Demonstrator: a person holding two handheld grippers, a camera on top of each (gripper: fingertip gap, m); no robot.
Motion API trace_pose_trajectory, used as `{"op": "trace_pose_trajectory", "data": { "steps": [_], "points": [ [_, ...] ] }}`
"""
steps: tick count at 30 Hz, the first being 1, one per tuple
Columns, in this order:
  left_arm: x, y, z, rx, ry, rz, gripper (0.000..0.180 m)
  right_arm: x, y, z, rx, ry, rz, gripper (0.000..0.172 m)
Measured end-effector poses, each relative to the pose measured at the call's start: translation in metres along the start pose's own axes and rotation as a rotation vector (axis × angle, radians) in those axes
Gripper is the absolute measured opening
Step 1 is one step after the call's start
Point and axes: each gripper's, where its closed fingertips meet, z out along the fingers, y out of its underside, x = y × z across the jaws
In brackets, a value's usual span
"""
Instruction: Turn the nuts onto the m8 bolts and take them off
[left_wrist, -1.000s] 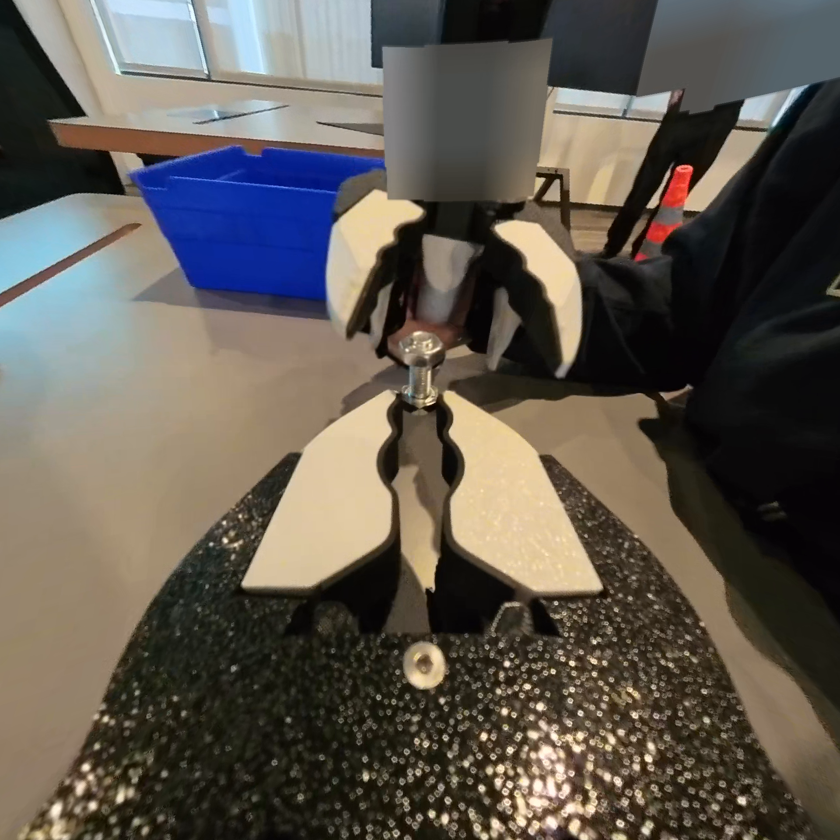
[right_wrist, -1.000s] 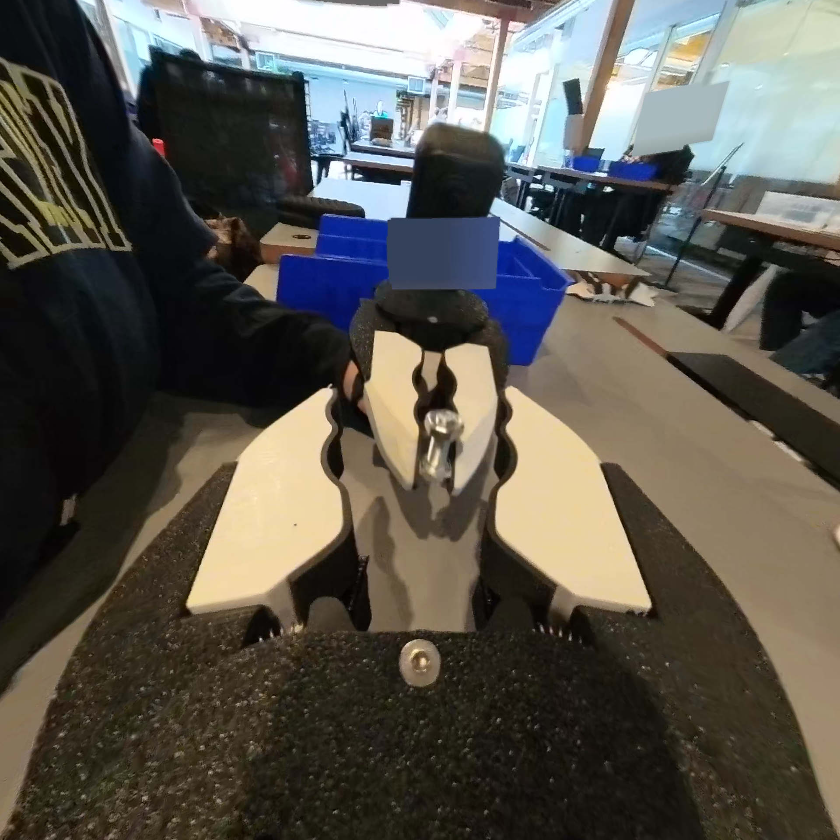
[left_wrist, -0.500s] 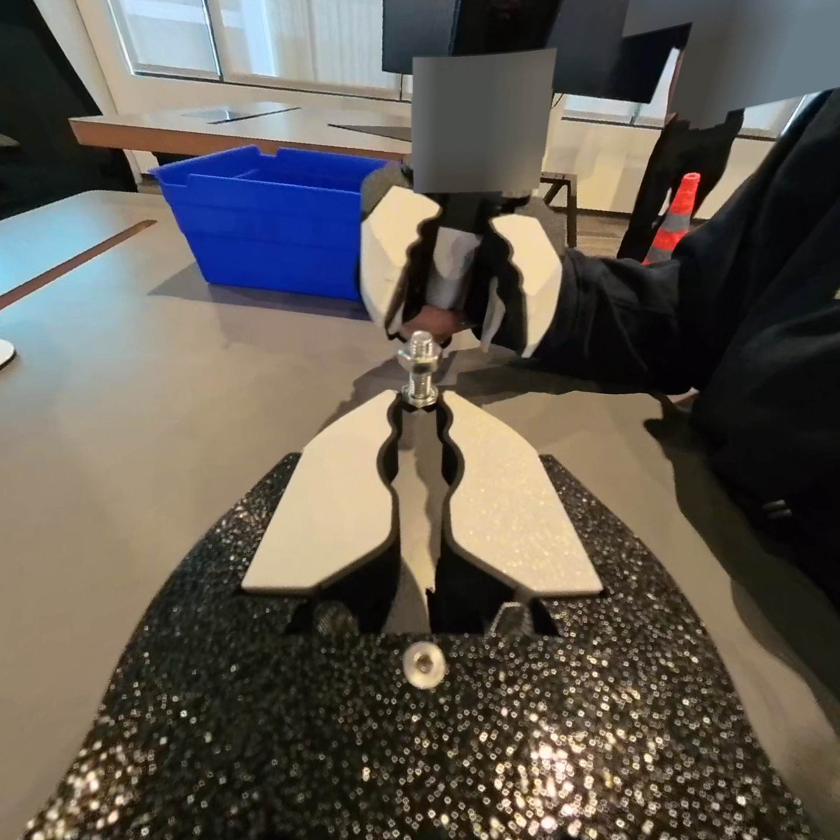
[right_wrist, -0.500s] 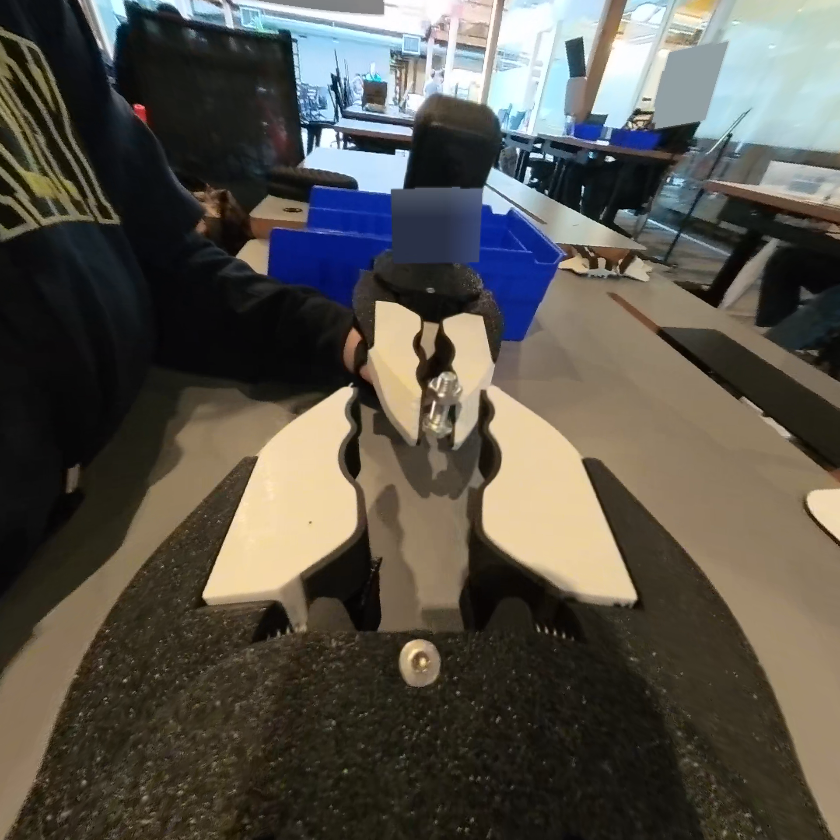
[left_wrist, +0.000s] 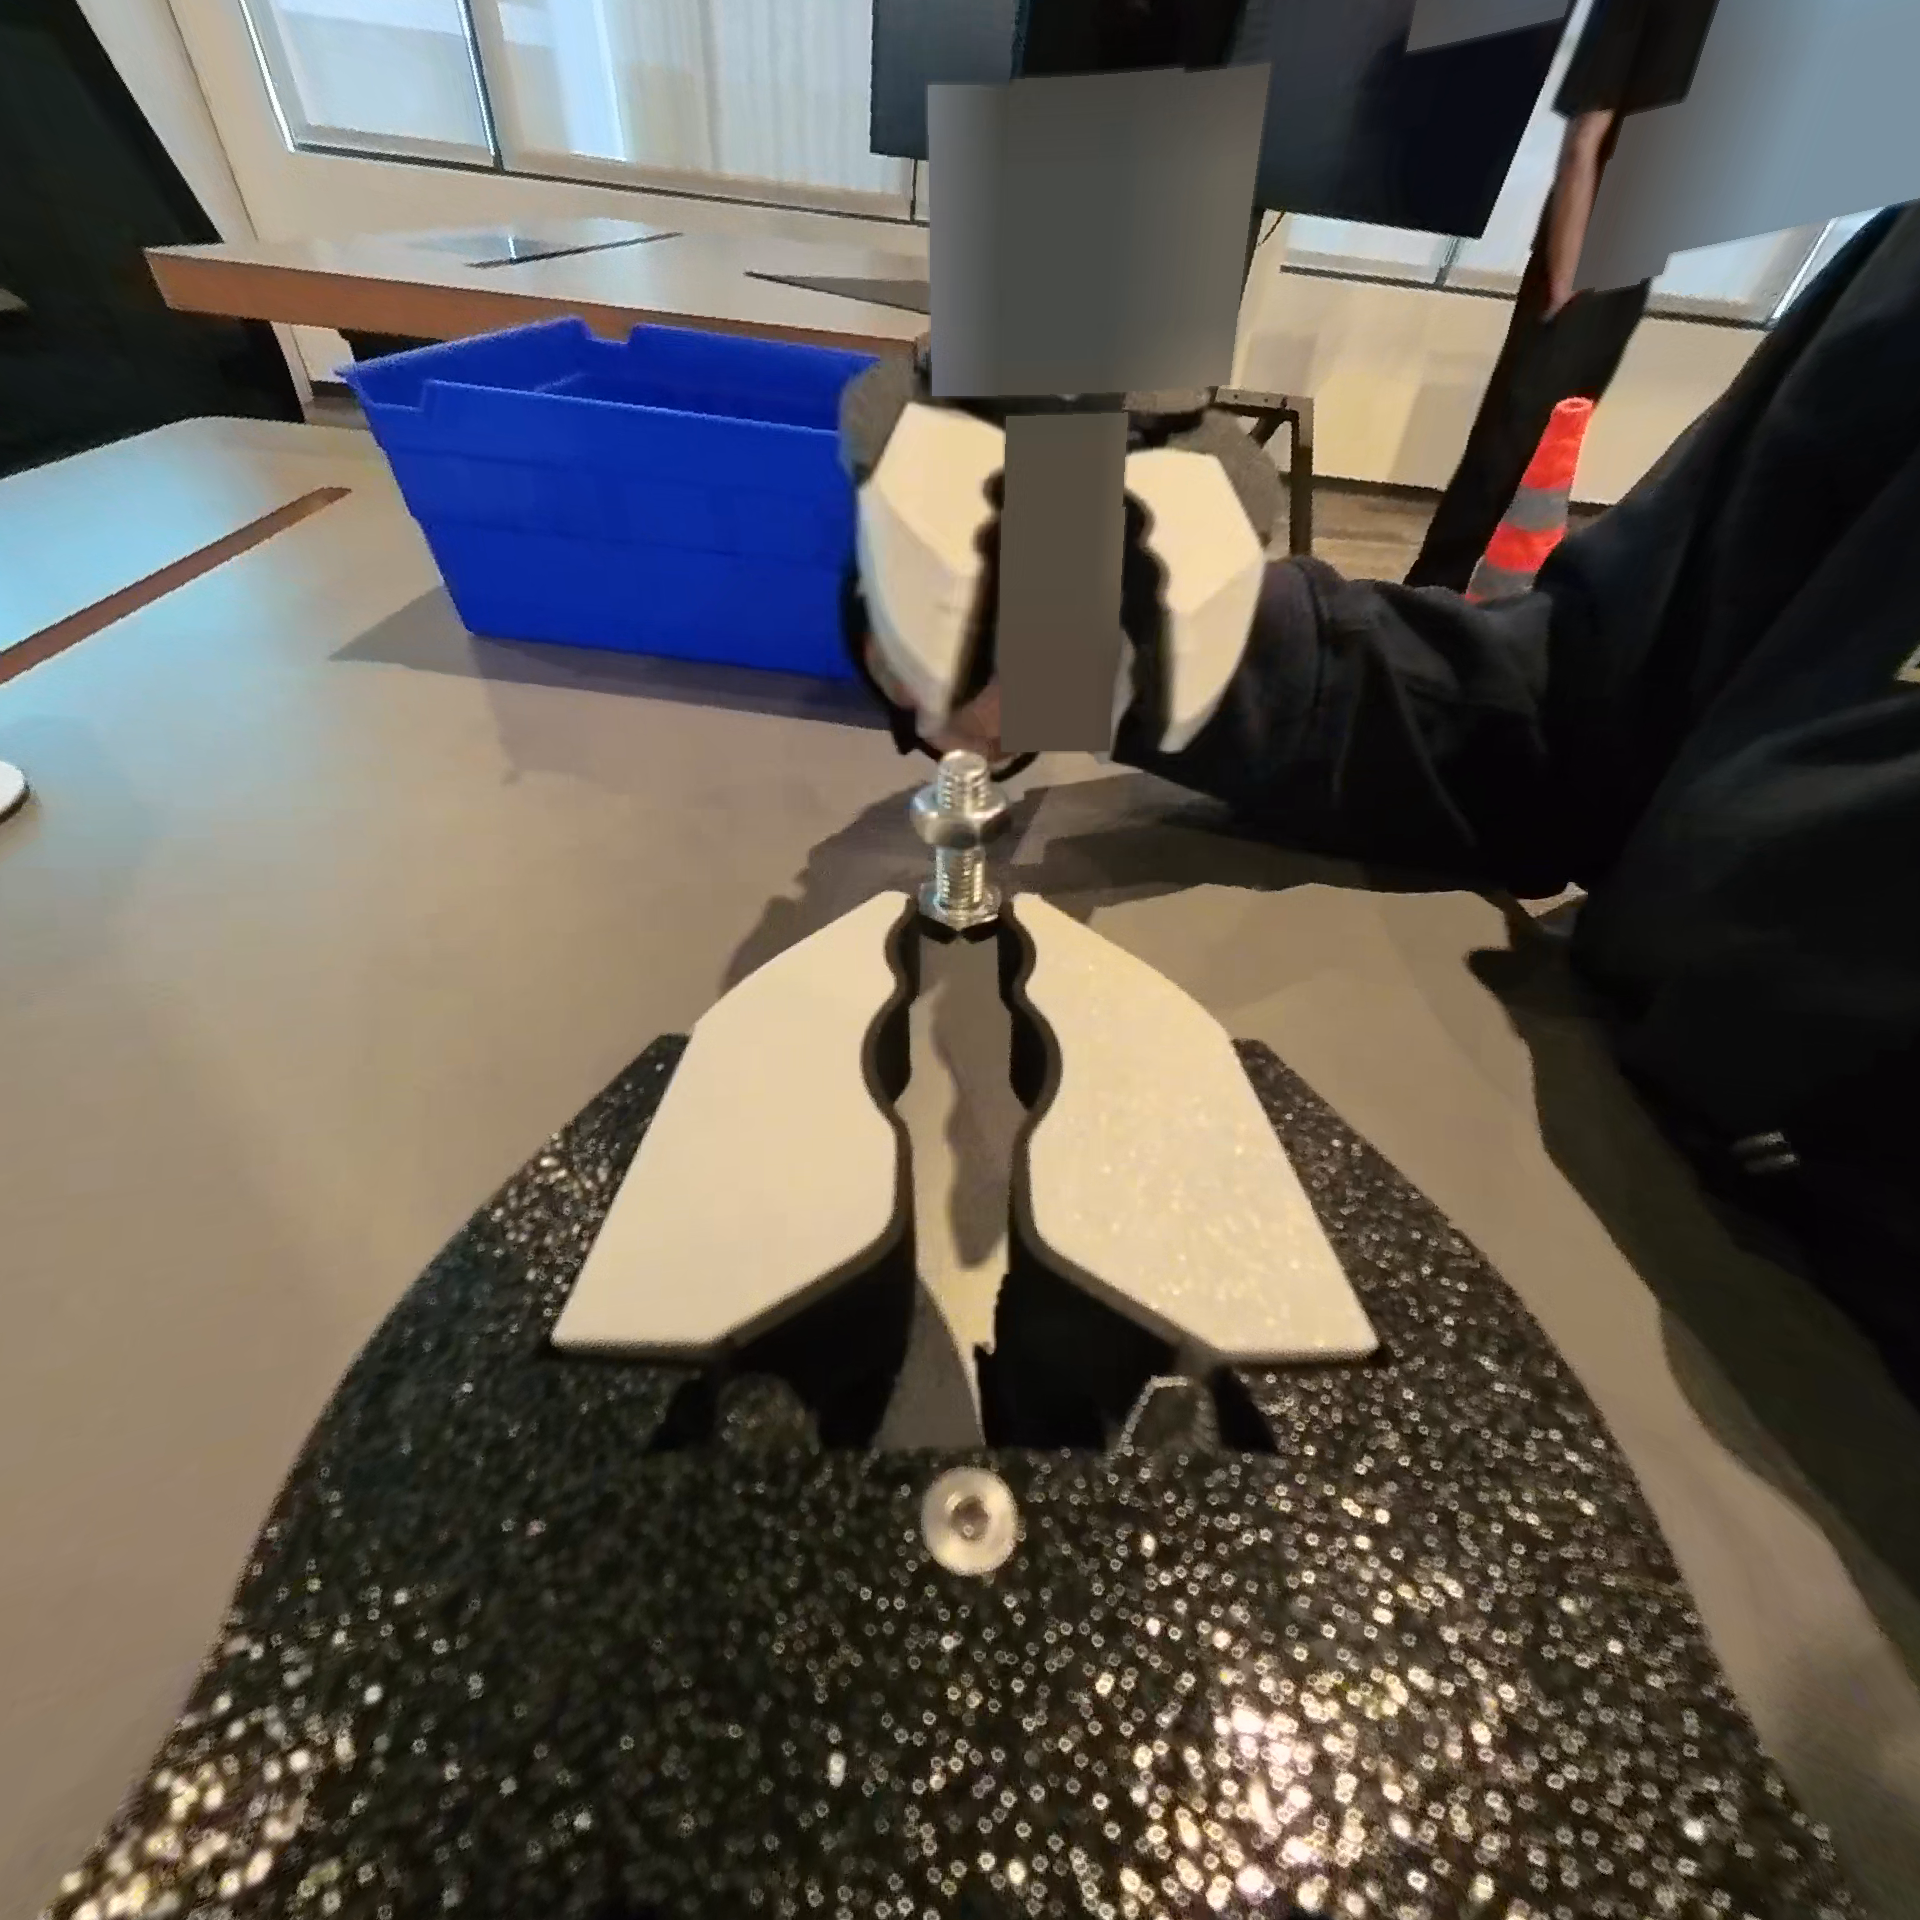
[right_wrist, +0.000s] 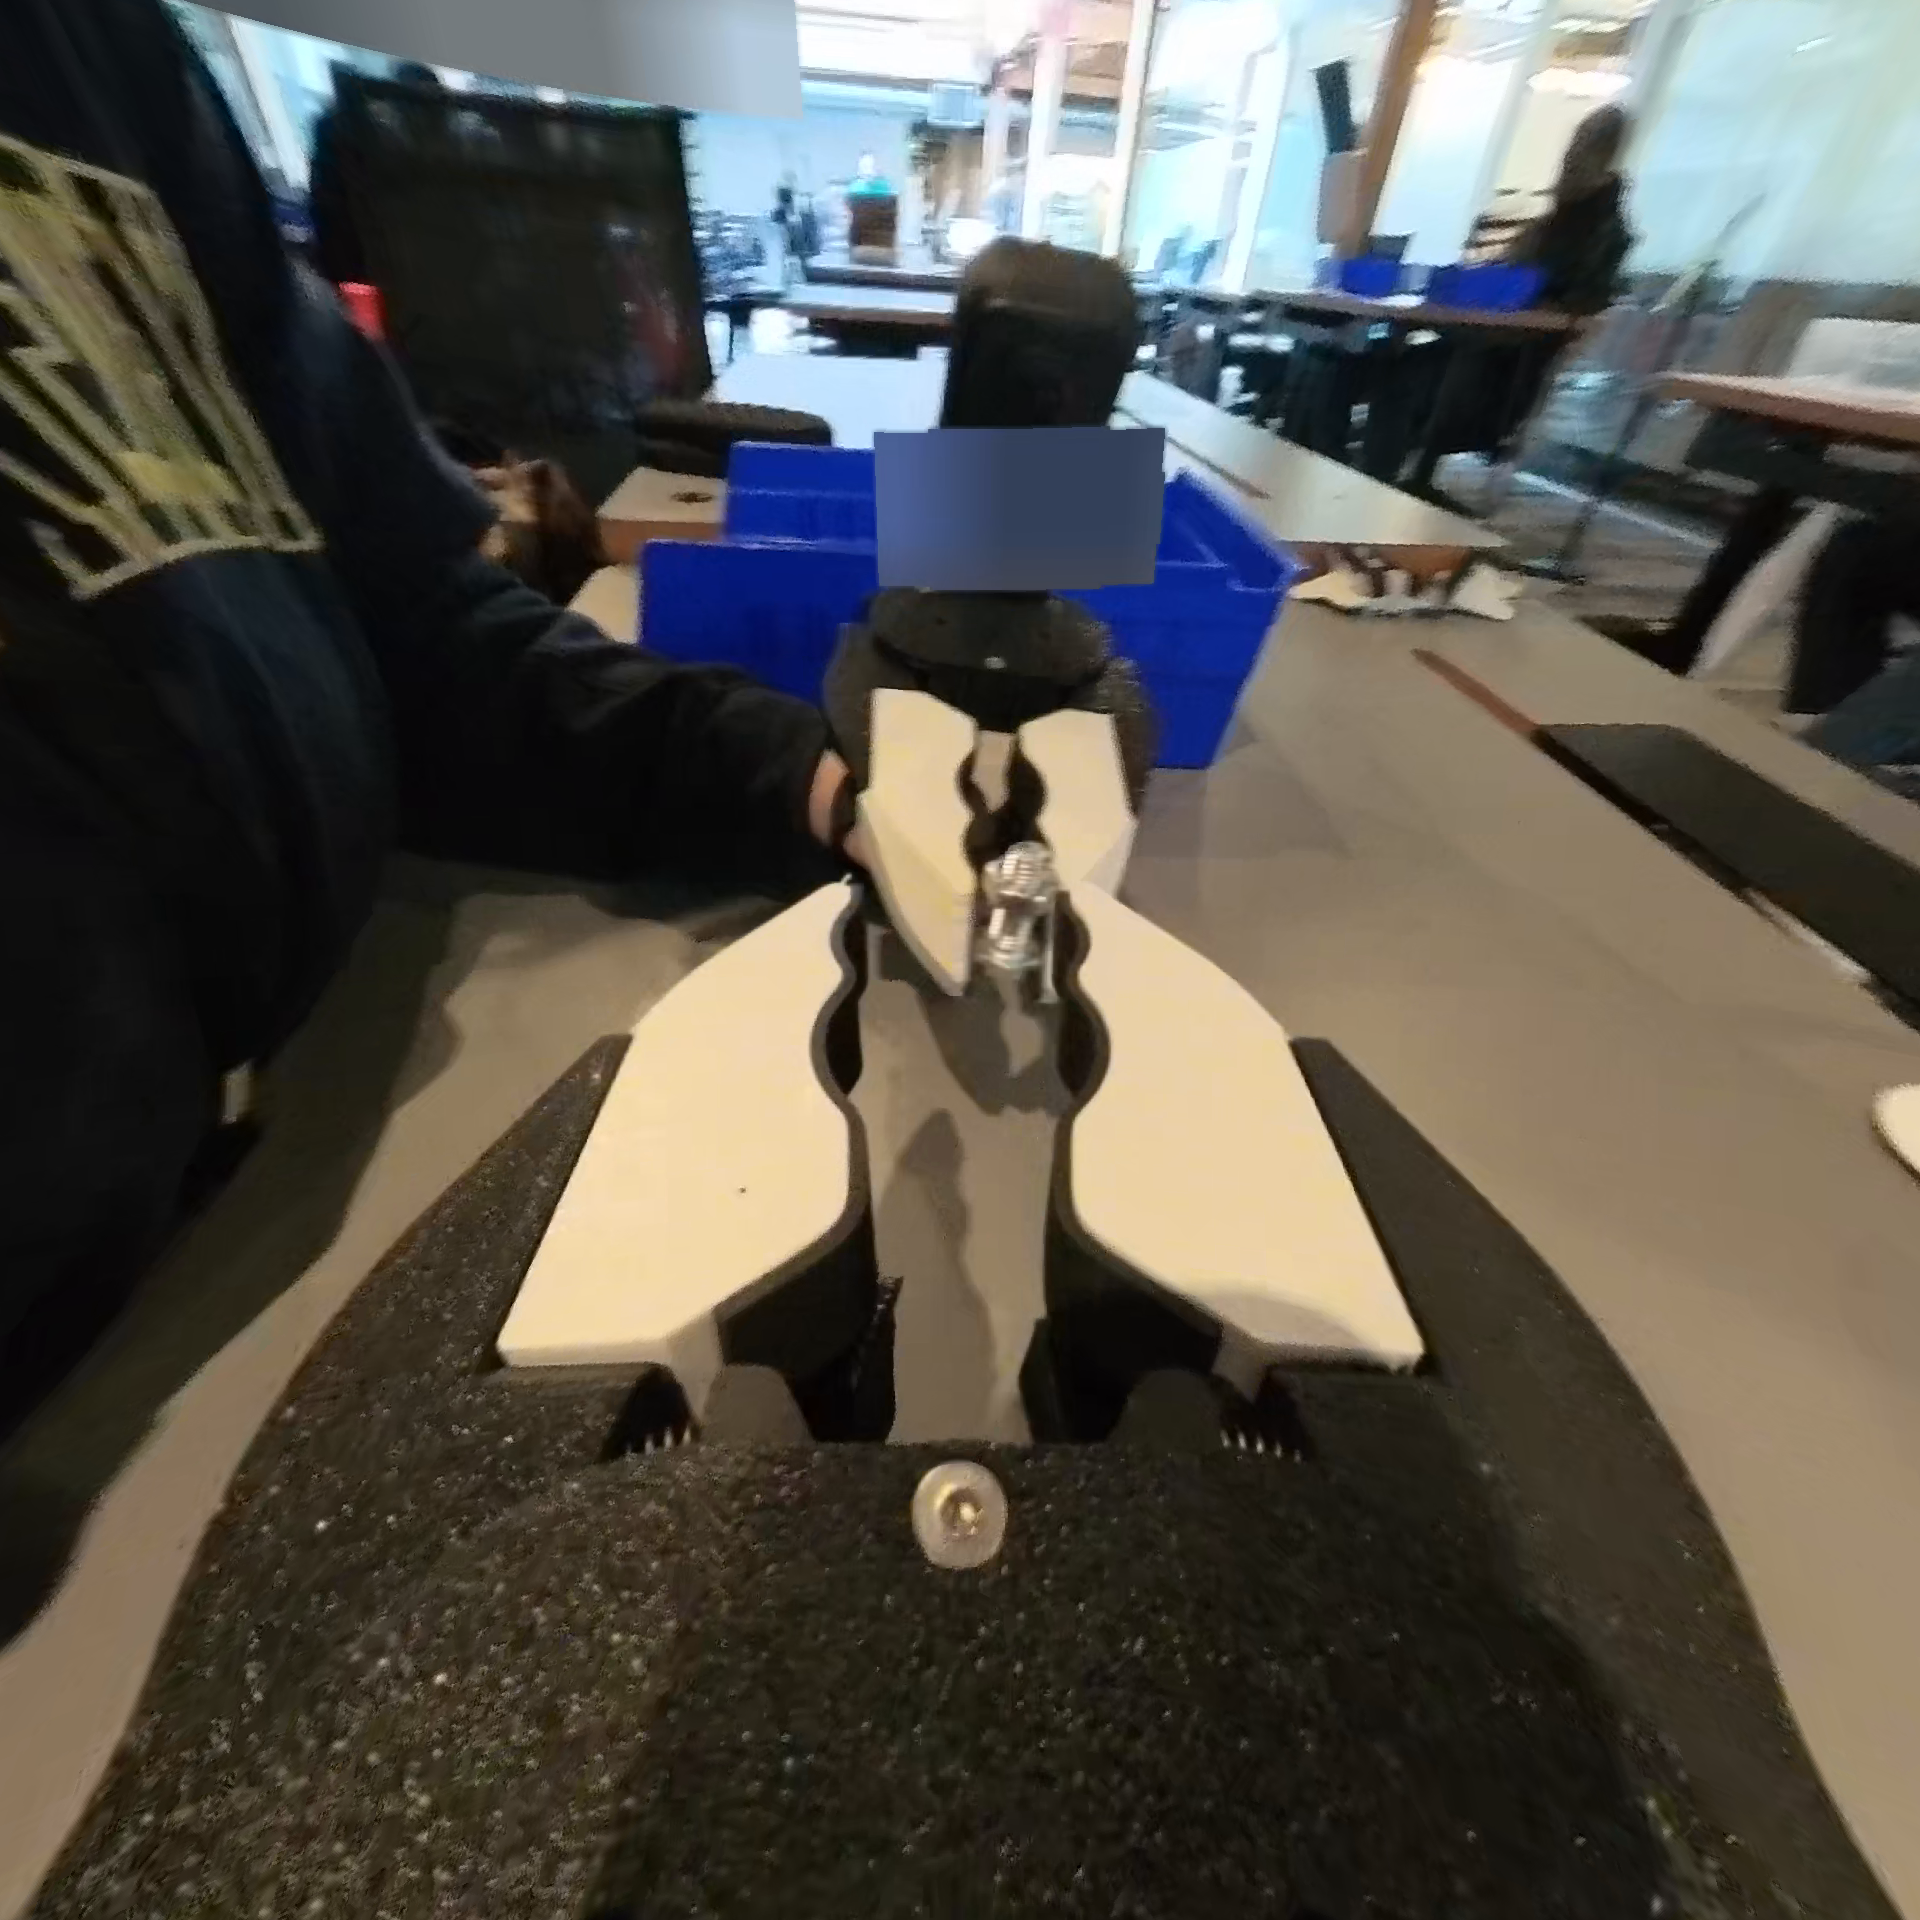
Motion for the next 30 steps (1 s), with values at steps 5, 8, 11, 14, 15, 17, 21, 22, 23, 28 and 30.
{"op": "trace_pose_trajectory", "data": {
  "steps": [5,8,11,14,15,17,21,22,23,28,30],
  "points": [
    [0.006,0.002,0.006,-0.015,0.023,0.018,0.013,0.006,0.01,0.012,-0.06,0.066,-0.033,0.034],
    [0.008,0.001,0.007,-0.01,0.033,0.018,0.013,0.003,0.013,0.016,-0.063,0.041,-0.018,0.029],
    [0.011,-0.001,0.008,-0.001,0.048,0.02,0.014,0.003,0.012,0.017,-0.051,0.04,-0.017,0.015],
    [0.01,-0.003,0.009,0.023,0.038,0.034,0.014,0.004,0.011,0.015,-0.036,0.037,-0.011,0.014],
    [0.011,-0.005,0.009,0.037,0.042,0.043,0.014,0.004,0.009,0.014,-0.022,0.036,-0.007,0.014],
    [0.009,-0.009,0.009,0.069,0.028,0.041,0.043,0.006,0.008,0.012,-0.022,0.05,-0.013,0.014],
    [0.001,-0.011,0.01,0.079,-0.014,0.015,0.072,0.011,-0.002,0.001,-0.039,0.111,-0.042,0.014],
    [-0.001,-0.012,0.009,0.088,-0.035,0.019,0.074,0.013,-0.009,-0.006,-0.042,0.148,-0.059,0.014],
    [-0.004,-0.012,0.008,0.093,-0.056,0.025,0.076,0.016,-0.018,-0.016,-0.047,0.202,-0.078,0.014],
    [-0.011,-0.015,0.003,0.119,-0.117,0.046,0.074,0.031,-0.052,-0.12,-0.166,0.624,-0.143,0.014],
    [-0.013,-0.015,0.003,0.121,-0.136,0.05,0.073,0.041,-0.042,-0.18,-0.311,0.82,-0.094,0.014]
  ]
}}
